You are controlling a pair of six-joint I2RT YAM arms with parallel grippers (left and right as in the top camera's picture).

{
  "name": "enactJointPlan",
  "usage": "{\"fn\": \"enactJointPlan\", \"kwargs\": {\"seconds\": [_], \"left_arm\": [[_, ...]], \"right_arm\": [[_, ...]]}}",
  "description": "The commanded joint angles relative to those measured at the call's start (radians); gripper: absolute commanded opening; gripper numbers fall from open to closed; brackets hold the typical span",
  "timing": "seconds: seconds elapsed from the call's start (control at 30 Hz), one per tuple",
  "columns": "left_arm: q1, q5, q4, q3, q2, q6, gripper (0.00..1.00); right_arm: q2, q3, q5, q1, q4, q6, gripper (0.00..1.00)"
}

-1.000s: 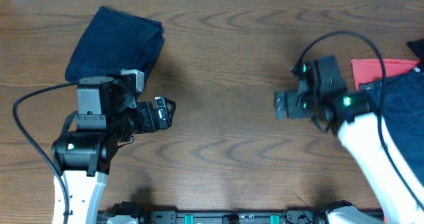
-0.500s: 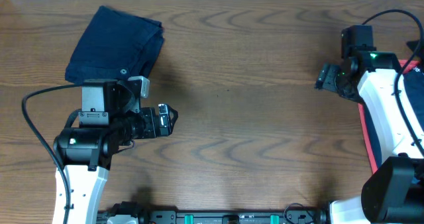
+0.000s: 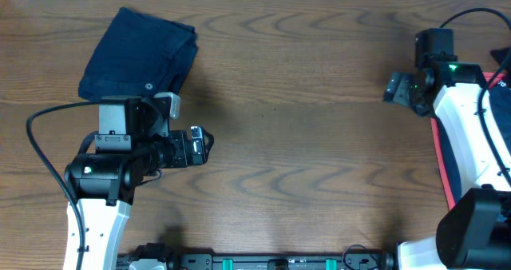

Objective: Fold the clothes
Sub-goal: 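Reach the right gripper to the blue denim shorts and grasp the waistband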

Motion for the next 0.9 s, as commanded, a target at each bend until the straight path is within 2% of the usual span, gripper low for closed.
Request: {"fn": "enactJointPlan", "kwargs": {"seconds": [0.0,0.2,0.37,0.63,0.87], "left_arm": [[0.002,-0.011,-0.014,0.018,0.004,0.017,0.98],[0.002,-0.011,-0.018,0.018,0.004,0.017,0.98],[0.002,-0.011,-0.011,0.018,0.004,0.017,0.98],[0.002,-0.011,-0.011,0.018,0.004,0.017,0.98],[0.002,-0.011,-0.011,0.018,0.004,0.017,0.98]], "right_arm": [[-0.01,0.023,0.063,-0.071,0.017,-0.011,0.97],[-0.002,0.012,0.035,-0.204,0.019,0.019,0.9],[-0.001,-0.009,0.037,-0.237,0.035,0.039,0.85],[-0.001,-0.076,0.012,-0.192,0.061,0.068,0.85],[0.0,-0.114,-0.032,-0.178,0.101,0.018,0.93]]}}
